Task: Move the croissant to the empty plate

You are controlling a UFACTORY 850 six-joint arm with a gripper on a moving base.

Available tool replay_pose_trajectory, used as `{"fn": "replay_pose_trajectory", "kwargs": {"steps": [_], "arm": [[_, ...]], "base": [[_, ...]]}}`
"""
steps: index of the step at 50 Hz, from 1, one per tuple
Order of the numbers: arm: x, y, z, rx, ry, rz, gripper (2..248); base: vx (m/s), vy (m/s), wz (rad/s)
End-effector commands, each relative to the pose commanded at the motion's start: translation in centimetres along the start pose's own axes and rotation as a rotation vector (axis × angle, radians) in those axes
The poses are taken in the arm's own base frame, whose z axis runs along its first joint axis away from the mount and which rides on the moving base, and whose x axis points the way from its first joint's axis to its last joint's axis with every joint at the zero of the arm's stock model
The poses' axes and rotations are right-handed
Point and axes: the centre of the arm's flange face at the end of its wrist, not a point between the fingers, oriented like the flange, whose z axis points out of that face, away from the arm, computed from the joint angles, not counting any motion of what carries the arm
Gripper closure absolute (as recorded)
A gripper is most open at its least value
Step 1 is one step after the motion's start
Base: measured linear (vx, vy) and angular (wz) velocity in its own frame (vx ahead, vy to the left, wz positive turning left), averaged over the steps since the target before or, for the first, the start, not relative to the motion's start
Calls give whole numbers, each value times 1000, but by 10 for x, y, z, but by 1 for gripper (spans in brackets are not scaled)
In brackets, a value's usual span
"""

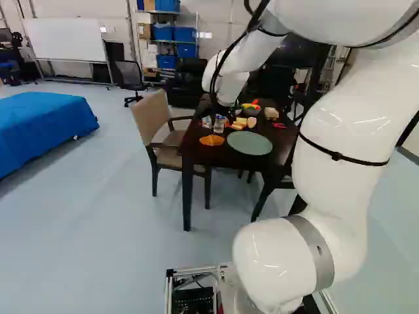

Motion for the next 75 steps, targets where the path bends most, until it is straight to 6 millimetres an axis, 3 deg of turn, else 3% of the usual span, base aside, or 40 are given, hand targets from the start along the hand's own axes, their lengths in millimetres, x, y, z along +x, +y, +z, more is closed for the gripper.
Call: {"fn": "replay_pose_trajectory", "kwargs": {"steps": [29,75], "arm": [[2,-1,-1,4,-51,32,3],[2,-1,-1,-8,-51,498,3]], "base": [[0,0,0],[0,0,0]]}}
